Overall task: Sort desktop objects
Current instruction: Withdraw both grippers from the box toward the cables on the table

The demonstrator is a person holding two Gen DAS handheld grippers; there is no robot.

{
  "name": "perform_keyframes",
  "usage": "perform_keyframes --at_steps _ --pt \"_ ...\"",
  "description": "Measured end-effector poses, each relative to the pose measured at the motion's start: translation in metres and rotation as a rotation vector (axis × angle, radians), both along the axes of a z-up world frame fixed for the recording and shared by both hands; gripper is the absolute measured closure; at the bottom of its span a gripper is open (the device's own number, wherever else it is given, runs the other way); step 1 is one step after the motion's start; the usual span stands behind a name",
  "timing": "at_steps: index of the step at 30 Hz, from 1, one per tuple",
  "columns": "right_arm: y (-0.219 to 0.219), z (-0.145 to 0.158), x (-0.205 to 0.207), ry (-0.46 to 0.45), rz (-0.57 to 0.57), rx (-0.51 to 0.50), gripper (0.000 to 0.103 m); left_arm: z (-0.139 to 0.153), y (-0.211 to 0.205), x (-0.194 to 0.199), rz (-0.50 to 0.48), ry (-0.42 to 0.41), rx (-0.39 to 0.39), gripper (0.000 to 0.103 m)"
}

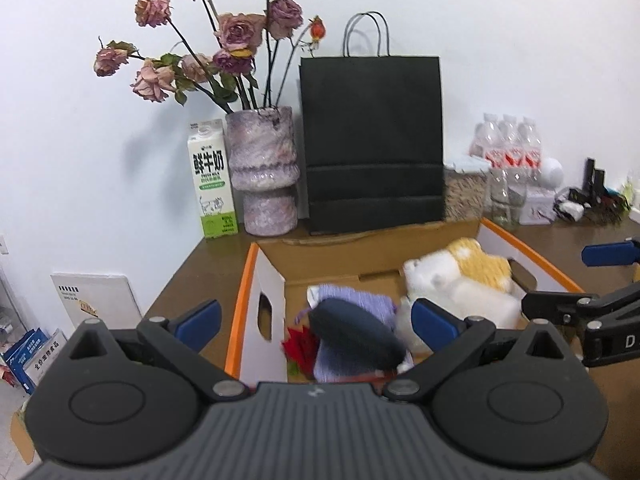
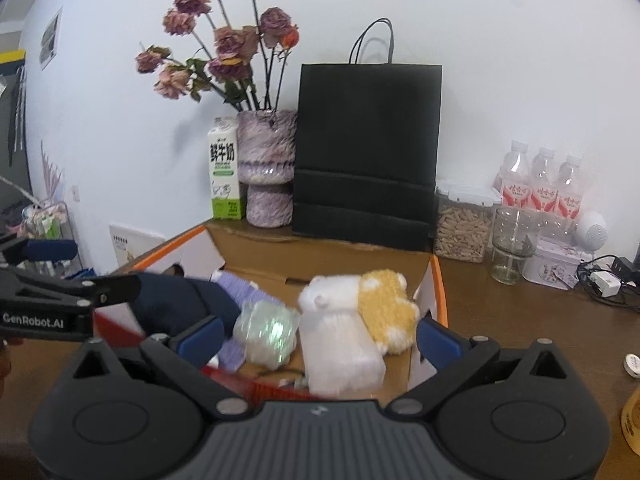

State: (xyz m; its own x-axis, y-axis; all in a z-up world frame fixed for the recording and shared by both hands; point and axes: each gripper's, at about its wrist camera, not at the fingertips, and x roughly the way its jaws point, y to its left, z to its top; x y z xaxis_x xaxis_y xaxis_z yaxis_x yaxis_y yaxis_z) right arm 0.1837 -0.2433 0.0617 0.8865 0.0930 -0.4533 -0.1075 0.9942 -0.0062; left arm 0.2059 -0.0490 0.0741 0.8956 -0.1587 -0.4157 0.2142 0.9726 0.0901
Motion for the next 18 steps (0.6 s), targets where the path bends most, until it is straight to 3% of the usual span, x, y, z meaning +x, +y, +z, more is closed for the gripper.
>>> perform_keyframes --at_steps 9,18 --pt "0.003 -0.027 -0.043 0.088 0.025 -0.041 0.000 -0.026 0.002 -0.028 -0.041 0.093 0.046 0.000" --pt "0.008 -0.063 -0.072 0.204 0.039 -0.053 0.000 -0.056 0.000 -0.049 -0.086 0.200 0.038 0.000"
